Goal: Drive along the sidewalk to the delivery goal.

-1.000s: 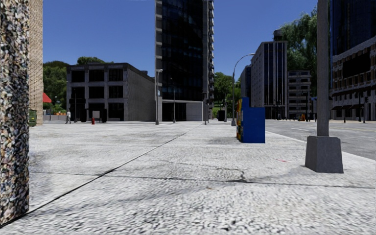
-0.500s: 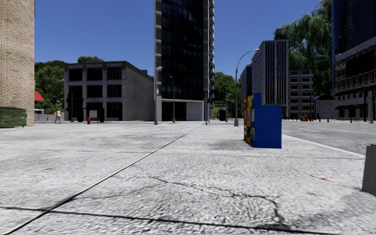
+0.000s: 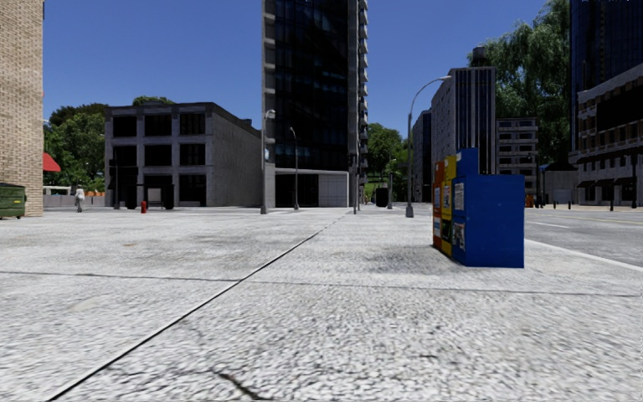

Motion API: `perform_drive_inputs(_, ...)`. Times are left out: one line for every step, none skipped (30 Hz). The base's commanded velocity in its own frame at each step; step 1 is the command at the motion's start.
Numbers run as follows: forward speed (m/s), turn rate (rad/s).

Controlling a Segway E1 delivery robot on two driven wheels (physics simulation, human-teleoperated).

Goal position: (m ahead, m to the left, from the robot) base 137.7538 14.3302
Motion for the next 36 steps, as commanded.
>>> perform_drive_inputs(2.00,0.00)
perform_drive_inputs(2.00,0.00)
perform_drive_inputs(2.00,0.00)
perform_drive_inputs(2.00,0.00)
perform_drive_inputs(2.00,0.00)
perform_drive_inputs(2.00,0.00)
perform_drive_inputs(2.00,0.00)
perform_drive_inputs(2.00,0.00)
perform_drive_inputs(2.00,0.00)
perform_drive_inputs(2.00,0.00)
perform_drive_inputs(2.00,0.00)
perform_drive_inputs(2.00,0.00)
perform_drive_inputs(2.00,0.00)
perform_drive_inputs(2.00,0.00)
perform_drive_inputs(2.00,0.00)
perform_drive_inputs(2.00,0.00)
perform_drive_inputs(2.00,0.00)
perform_drive_inputs(2.00,0.00)
perform_drive_inputs(2.00,0.00)
perform_drive_inputs(2.00,0.00)
perform_drive_inputs(2.00,0.00)
perform_drive_inputs(2.00,0.00)
perform_drive_inputs(2.00,0.00)
perform_drive_inputs(2.00,0.00)
perform_drive_inputs(2.00,0.00)
perform_drive_inputs(2.00,0.00)
perform_drive_inputs(2.00,0.00)
perform_drive_inputs(2.00,0.00)
perform_drive_inputs(2.00,0.00)
perform_drive_inputs(2.00,0.00)
perform_drive_inputs(2.00,0.00)
perform_drive_inputs(2.00,0.00)
perform_drive_inputs(2.00,0.00)
perform_drive_inputs(2.00,0.00)
perform_drive_inputs(2.00,0.00)
perform_drive_inputs(2.00,0.00)
